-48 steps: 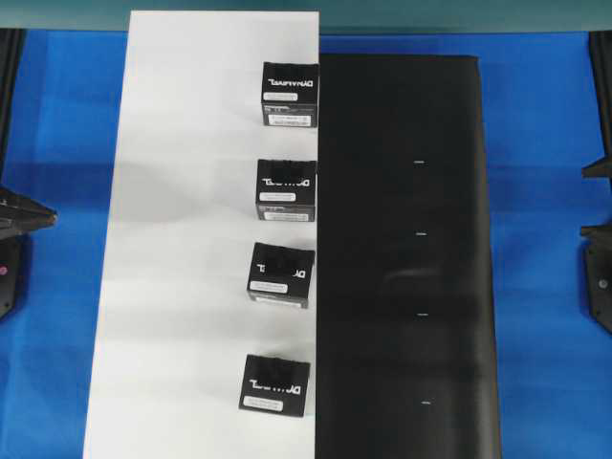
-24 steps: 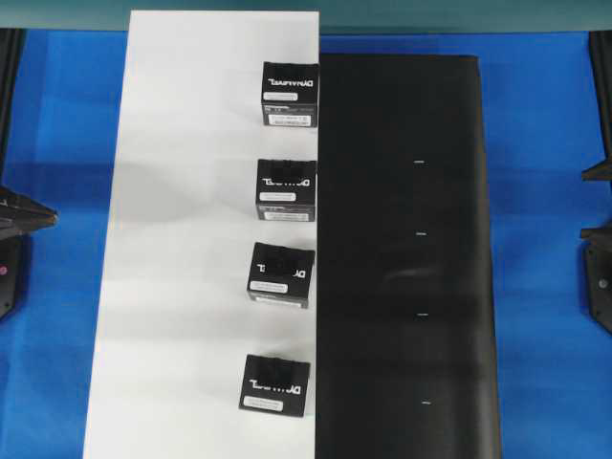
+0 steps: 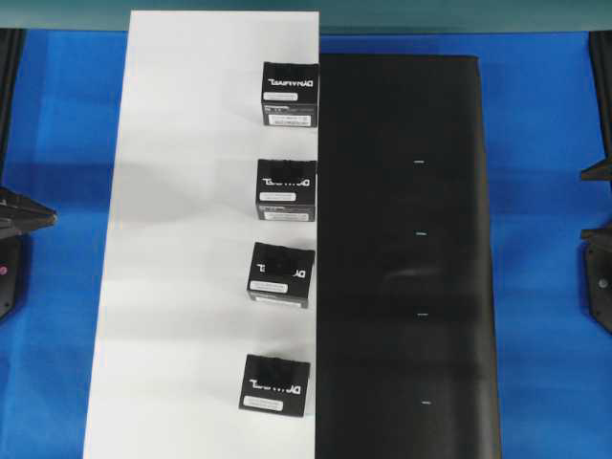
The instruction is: Place the box from the black base onto the white base.
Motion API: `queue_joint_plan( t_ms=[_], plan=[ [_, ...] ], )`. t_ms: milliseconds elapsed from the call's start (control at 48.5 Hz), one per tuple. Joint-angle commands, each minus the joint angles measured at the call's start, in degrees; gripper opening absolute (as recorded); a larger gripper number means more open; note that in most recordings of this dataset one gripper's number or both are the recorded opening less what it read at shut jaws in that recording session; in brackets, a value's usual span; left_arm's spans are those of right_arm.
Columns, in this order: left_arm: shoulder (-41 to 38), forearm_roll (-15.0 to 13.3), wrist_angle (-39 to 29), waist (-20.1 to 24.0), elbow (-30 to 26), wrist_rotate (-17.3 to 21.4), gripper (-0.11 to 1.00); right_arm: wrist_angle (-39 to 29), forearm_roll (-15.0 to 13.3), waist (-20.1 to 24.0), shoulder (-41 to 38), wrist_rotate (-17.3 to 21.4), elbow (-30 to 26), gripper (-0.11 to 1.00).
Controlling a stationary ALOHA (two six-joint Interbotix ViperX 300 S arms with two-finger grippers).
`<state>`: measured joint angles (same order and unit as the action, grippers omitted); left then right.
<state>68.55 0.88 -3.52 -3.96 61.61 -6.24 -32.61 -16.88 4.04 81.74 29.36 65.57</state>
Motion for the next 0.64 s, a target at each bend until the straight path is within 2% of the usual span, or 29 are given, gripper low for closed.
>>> queue_joint_plan(
  t_ms=[0, 227, 516, 619],
  plan=[
    [-0.5, 0.2, 0.5, 0.1, -0.7, -0.2, -0.05, 0.9, 0.1, -0.1, -0.1, 0.3, -0.2, 0.99],
    [-0.6, 0.2, 0.2, 0.1, 0.0, -0.4, -0.05, 2.1, 2.0, -0.1, -0.1, 0.1, 0.8, 0.99],
    [-0.8, 0.2, 1.6, 0.1, 0.3, -0.2, -0.05, 2.2, 2.2, -0.1, -0.1, 0.3, 1.1, 0.99],
    [-1.6, 0.1, 1.9, 0.1, 0.7, -0.4, -0.05, 2.5, 3.3, -0.1, -0.1, 0.1, 1.2, 0.99]
  ],
)
